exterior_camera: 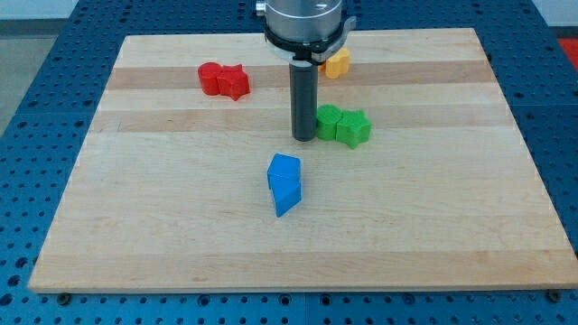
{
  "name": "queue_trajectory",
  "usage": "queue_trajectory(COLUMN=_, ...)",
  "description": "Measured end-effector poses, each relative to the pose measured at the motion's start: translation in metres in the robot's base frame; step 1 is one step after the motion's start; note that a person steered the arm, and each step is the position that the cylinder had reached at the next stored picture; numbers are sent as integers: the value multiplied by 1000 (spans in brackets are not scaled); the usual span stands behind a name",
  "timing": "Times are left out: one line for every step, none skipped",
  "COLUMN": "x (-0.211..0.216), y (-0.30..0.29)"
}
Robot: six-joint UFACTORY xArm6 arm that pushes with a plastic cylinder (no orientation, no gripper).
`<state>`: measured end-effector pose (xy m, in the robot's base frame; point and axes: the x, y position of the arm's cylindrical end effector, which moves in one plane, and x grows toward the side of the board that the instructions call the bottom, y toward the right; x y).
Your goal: Point your arm at the red star
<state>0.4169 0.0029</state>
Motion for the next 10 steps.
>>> queue_trajectory(x=0, y=0)
queue_trajectory(x=0, y=0)
queue_trajectory(x=0, y=2)
queue_trajectory(x=0, y=0)
queue_trajectory(x=0, y=-1)
queue_trajectory(x=0, y=-2)
queue_trajectory(x=0, y=-2)
queue_trajectory(x=-7, y=-5)
queue_trajectory(x=-9, y=-28)
queue_trajectory(x=-19, y=-35)
